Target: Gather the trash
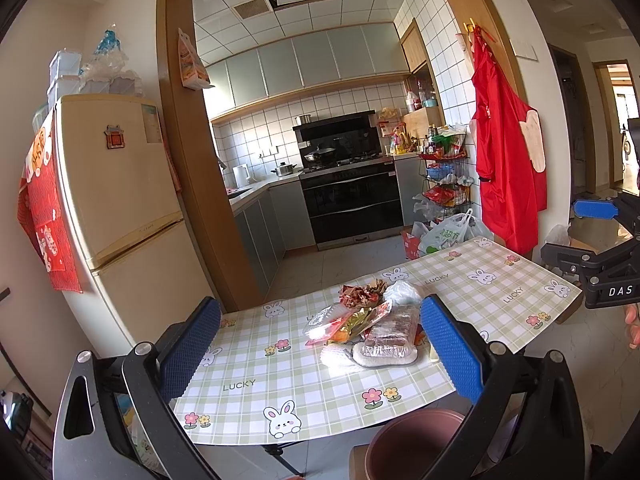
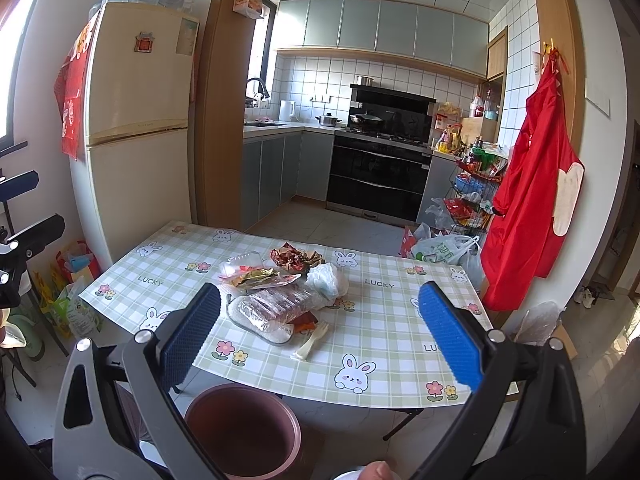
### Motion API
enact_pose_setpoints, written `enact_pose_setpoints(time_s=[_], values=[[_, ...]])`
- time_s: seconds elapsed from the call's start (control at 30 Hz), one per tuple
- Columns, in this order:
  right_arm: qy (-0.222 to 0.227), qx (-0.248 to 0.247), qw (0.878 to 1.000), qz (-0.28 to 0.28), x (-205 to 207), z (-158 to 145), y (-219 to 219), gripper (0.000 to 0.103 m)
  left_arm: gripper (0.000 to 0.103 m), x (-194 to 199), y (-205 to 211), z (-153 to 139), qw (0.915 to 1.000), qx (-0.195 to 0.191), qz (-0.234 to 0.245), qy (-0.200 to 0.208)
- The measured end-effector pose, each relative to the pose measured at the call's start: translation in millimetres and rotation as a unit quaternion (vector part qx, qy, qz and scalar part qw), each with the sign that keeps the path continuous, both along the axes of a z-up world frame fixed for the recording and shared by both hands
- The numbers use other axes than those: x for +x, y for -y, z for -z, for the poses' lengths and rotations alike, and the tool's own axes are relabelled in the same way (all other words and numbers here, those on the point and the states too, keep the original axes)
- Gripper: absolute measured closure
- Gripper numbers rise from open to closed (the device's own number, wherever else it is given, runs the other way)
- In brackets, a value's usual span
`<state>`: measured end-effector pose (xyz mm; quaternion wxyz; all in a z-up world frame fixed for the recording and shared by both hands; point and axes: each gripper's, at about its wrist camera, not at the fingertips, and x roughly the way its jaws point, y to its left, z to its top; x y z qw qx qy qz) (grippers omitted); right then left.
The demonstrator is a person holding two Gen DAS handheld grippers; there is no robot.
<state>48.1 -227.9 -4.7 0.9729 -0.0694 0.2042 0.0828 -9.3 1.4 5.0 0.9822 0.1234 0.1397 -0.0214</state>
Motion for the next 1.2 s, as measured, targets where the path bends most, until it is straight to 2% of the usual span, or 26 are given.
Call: enact_pose_setpoints(time_s=[0.57,0.73,0.87,1.03,1.2], values=[[-0.005,0.002,1.0,0.002,1,5,-1,0.005,0.005,1,-2,2,0.9999,-0.009,0.002,-0.006],[-0.001,0.017,1.0,0.005,3,12,2,0.005,0.005,9,-12,10,0.9981,-0.049,0.022,-0.03],[0.006,0.075,0.997,-0.002,7,23,13,0.005,0.005,17,-19,27,0.9979,-0.056,0.017,-0.027],[0.005,0.071,0.997,0.007,19,52,10,0.005,0.005,26,-29,54,0.9983,-0.049,-0.004,-0.032],[-0.022,0.098,0.995,0.001,34,87,9,0.005,0.005,39,-42,92,0.9969,-0.045,-0.016,-0.062]])
